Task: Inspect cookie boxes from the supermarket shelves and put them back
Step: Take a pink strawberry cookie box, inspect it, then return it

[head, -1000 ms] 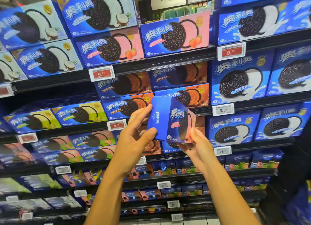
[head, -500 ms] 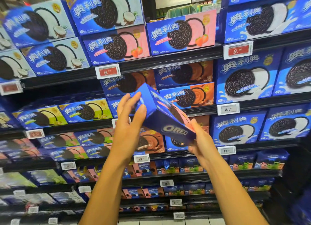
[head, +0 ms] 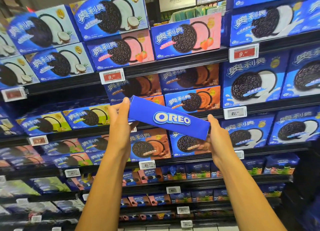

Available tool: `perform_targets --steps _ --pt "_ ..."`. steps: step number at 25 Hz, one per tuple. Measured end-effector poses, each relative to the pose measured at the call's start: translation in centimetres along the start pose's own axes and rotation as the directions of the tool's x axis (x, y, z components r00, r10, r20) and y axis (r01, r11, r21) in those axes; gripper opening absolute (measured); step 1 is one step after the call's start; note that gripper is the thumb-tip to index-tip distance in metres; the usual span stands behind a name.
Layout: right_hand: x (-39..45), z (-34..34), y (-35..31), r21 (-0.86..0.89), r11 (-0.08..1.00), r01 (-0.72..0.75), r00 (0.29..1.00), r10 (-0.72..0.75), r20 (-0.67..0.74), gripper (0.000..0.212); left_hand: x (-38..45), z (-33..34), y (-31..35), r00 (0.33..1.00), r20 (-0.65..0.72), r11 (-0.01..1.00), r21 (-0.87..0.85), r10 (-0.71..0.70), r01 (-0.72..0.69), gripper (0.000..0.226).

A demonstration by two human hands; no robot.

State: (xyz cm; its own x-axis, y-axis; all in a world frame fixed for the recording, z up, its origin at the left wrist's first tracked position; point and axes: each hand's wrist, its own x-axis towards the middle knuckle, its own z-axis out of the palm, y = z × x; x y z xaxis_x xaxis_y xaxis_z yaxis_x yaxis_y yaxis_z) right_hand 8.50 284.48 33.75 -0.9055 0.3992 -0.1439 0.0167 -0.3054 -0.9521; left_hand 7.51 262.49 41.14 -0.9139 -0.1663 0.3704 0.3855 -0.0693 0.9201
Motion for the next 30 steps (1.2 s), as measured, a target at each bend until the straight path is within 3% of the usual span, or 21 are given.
perform_targets --steps 8,10,15,21,30 --pt "-0.6 -0.5 -2.7 0.039 0.985 0.166 0.986 -0.166 0.004 0.038 1.2 -0.7 -0.9 0.986 0.027 0.977 -0.133 -0.166 0.168 0.029" --pt "-0.9 -0.4 -3.4 0.062 0.967 0.246 0.968 -0.249 0.038 0.026 1.1 -0.9 -1.1 0.978 0.067 0.958 -0.197 -0.197 0.207 0.024" --pt "-1.6 -0.9 -4.7 0.154 0.914 0.374 0.914 -0.392 0.107 0.022 0.8 -1.8 -2.1 0.957 0.177 0.901 -0.333 -0.228 0.277 0.028" --pt "-1.1 -1.5 -4.1 0.237 0.880 0.413 0.886 -0.448 0.118 0.017 0.5 -2.0 -3.2 0.996 0.060 0.940 -0.332 -0.068 0.084 0.019" --pt "-0.3 -2.0 -4.4 0.264 0.805 0.531 0.800 -0.579 0.156 0.032 1.1 -2.1 -2.5 0.981 0.135 0.942 -0.325 0.138 -0.088 0.041"
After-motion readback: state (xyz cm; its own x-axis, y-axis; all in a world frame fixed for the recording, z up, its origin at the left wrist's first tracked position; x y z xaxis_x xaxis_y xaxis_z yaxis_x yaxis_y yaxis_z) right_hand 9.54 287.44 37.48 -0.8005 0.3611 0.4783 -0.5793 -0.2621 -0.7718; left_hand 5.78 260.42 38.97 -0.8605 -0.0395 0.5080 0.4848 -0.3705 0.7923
